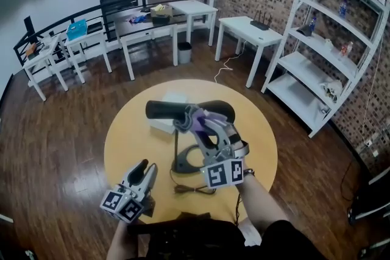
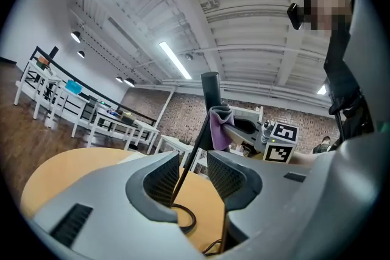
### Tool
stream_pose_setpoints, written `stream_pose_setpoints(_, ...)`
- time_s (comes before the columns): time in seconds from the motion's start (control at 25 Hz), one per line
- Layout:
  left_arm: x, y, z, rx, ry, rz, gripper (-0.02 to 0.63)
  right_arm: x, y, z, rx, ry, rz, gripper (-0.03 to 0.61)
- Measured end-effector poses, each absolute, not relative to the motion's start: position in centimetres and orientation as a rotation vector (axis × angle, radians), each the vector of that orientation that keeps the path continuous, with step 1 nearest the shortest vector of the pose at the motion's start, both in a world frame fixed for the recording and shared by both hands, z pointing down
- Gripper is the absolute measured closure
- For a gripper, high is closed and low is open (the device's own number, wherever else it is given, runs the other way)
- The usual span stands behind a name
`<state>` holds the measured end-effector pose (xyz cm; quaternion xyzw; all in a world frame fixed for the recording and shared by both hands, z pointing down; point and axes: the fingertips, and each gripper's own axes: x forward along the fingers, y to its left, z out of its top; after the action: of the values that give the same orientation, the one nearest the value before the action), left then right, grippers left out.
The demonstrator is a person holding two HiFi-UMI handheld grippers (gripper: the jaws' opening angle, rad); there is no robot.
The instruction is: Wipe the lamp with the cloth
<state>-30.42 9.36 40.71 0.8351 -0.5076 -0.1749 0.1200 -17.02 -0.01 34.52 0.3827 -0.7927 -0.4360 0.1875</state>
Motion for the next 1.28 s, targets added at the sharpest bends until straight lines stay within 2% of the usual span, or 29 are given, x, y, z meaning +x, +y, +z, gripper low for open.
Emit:
stream_pose_setpoints(0.88, -29.8, 9.3, 41.6, 2.433, -1.433, -0.465, 0.471, -10.1, -0.4, 42.2, 1.182, -2.13, -0.874, 0.483)
stream_pose_setpoints(1.04, -30.6, 9.5, 42.1, 2.416, -1.448, -0.473, 0.471, -12.4, 1.5, 40.0, 1.16, -2.392, -0.714, 0.483)
stream_pose_setpoints(1.28, -31.5, 10.0, 42.2, 2.389, -1.479, -0.501, 0.471, -20.4, 4.8, 34.8, 0.909, -2.62, -0.821, 0.484)
